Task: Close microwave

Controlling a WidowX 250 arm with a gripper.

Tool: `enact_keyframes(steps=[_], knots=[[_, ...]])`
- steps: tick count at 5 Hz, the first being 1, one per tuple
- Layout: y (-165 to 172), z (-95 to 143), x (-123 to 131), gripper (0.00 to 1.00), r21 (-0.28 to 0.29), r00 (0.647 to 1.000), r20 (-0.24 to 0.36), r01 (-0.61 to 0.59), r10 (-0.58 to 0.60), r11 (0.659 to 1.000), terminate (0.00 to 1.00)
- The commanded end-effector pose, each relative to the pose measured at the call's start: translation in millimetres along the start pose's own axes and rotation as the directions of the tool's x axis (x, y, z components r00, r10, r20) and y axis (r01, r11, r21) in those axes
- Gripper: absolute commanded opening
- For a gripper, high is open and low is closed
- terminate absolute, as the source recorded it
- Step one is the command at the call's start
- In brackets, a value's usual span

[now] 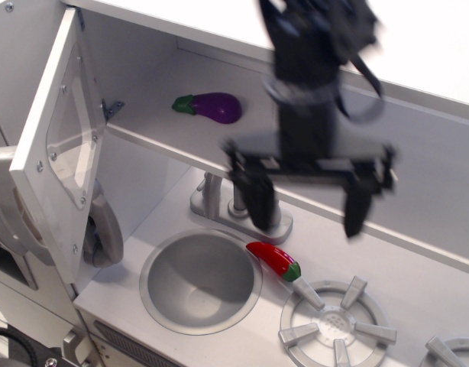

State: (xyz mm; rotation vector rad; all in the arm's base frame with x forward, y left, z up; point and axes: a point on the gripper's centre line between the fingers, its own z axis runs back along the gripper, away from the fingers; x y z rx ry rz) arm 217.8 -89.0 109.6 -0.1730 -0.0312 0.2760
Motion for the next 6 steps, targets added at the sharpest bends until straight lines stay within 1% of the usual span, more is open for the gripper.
enact_keyframes(steps=[1, 2, 3, 4, 5, 6], knots=[[55.7, 65.6, 6.7, 1.00, -0.020, 0.994, 0.107, 0.014, -0.012, 1.000, 0.00], [93.6, 81.2, 13.2, 1.00, -0.029, 0.992, 0.128, 0.000, 0.004, 1.000, 0.00], [122.1, 86.3, 20.7, 1.00, 0.018, 0.988, 0.145, -0.052, 0.049, 0.998, 0.00], [143.9, 89.4, 25.1, 1.00, 0.046, 0.982, 0.173, -0.084, 0.075, 0.995, 0.00], [166.9, 94.1, 28.0, 1.00, 0.090, 0.976, 0.192, -0.118, 0.099, 0.989, 0.00], [182.0, 95.1, 30.4, 1.00, 0.111, 0.974, 0.203, -0.130, 0.106, 0.985, 0.00]])
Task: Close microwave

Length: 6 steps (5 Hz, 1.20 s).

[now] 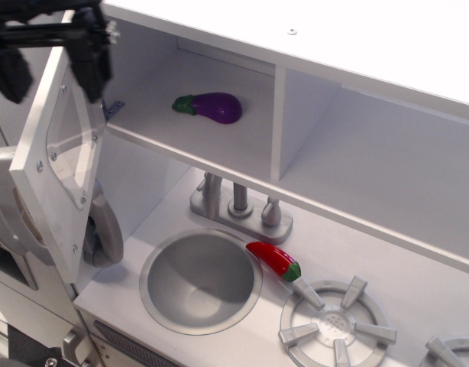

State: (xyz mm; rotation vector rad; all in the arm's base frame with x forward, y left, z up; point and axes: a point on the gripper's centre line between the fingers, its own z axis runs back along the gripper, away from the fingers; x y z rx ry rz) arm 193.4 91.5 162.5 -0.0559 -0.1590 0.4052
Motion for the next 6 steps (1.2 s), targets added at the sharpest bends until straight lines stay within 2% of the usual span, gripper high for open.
enact_keyframes(steps=[1, 2, 3, 4, 6], knots=[[22.3, -0.3, 11.4, 1.00, 0.067, 0.998, 0.058, -0.017, 0.013, 0.998, 0.00], [27.0, -14.9, 15.7, 1.00, 0.105, 0.998, 0.046, -0.048, 0.043, 0.993, 0.00], [19.6, -21.7, 15.9, 1.00, 0.097, 0.998, 0.033, -0.063, 0.060, 0.993, 0.00], [5.9, -29.3, 16.5, 1.00, 0.071, 0.998, 0.016, -0.064, 0.063, 0.995, 0.00], [-45.2, -36.5, 23.7, 1.00, 0.007, 0.995, 0.008, -0.095, 0.095, 0.995, 0.00]])
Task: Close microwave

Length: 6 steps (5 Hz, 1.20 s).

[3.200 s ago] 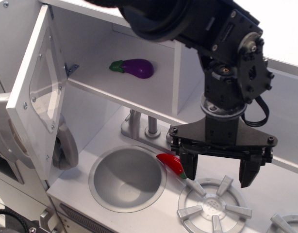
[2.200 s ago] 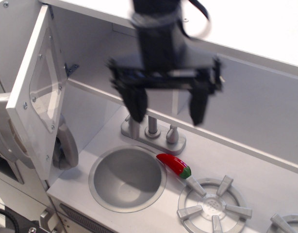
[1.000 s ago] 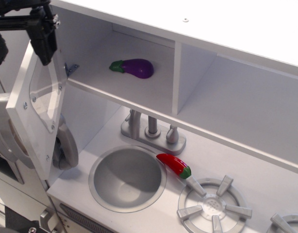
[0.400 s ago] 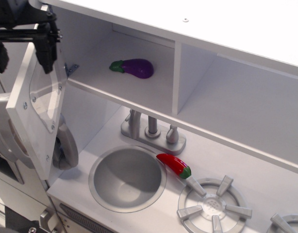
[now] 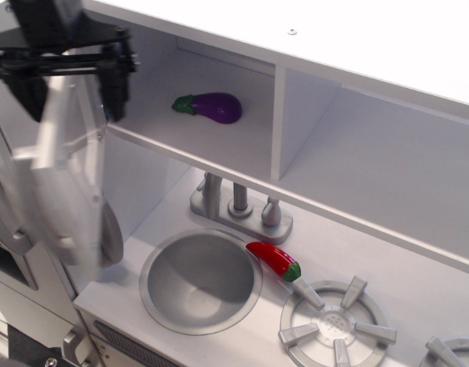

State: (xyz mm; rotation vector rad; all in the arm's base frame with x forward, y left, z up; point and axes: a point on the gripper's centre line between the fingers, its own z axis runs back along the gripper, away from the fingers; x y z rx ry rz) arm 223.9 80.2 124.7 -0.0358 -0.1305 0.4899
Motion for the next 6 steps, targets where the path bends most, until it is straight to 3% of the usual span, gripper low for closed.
enact_keyframes(steps=[1, 2, 3, 4, 5, 6], knots=[[-60.0, 6.8, -1.2, 1.00, -0.058, 1.000, 0.001, -0.030, 0.031, 0.998, 0.00], [-95.8, 11.9, -4.6, 1.00, -0.084, 0.999, -0.042, -0.037, 0.034, 0.996, 0.00], [-129.9, 26.4, -16.1, 1.00, -0.151, 0.998, -0.058, -0.003, -0.006, 0.989, 0.00], [-125.8, 35.6, -48.2, 1.00, -0.185, 0.991, -0.085, 0.088, -0.106, 0.979, 0.00], [-87.6, 16.7, -74.7, 1.00, -0.139, 0.976, -0.097, 0.180, -0.194, 0.974, 0.00], [-55.0, 0.0, -63.8, 1.00, -0.059, 0.978, -0.069, 0.193, -0.197, 0.979, 0.00]])
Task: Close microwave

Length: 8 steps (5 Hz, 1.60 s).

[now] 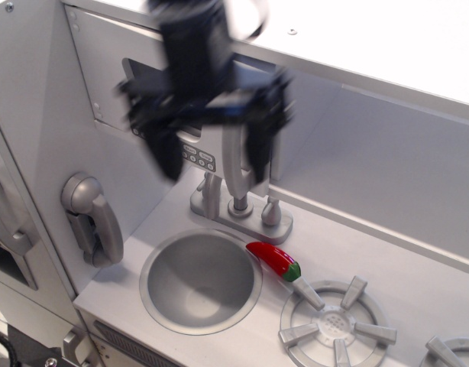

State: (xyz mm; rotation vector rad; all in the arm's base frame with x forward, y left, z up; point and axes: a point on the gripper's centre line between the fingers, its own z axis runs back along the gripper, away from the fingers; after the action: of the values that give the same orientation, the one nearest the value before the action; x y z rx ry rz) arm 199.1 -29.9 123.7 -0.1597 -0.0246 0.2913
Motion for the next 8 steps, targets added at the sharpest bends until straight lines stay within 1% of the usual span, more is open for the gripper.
enact_keyframes(steps=[1, 2, 3, 4, 5, 6, 7, 8], knots=[[53.2, 0.7, 32.1, 1.00, 0.083, 0.991, 0.127, -0.058, 0.047, 0.995, 0.00], [59.1, 4.9, 57.8, 1.00, 0.074, 0.977, 0.184, -0.120, 0.105, 0.990, 0.00], [61.6, 9.5, 80.7, 1.00, 0.046, 0.955, 0.267, -0.148, 0.131, 0.988, 0.00], [61.1, 17.9, 96.3, 1.00, 0.019, 0.939, 0.310, -0.164, 0.150, 0.986, 0.00], [61.4, 24.1, 106.1, 1.00, -0.018, 0.919, 0.359, -0.169, 0.164, 0.986, 0.00], [62.5, 26.6, 111.4, 1.00, -0.044, 0.908, 0.390, -0.148, 0.153, 0.988, 0.00], [64.4, 26.4, 115.2, 1.00, -0.043, 0.905, 0.405, -0.123, 0.130, 0.991, 0.00], [66.0, 28.4, 119.4, 1.00, -0.051, 0.896, 0.422, -0.125, 0.135, 0.991, 0.00]])
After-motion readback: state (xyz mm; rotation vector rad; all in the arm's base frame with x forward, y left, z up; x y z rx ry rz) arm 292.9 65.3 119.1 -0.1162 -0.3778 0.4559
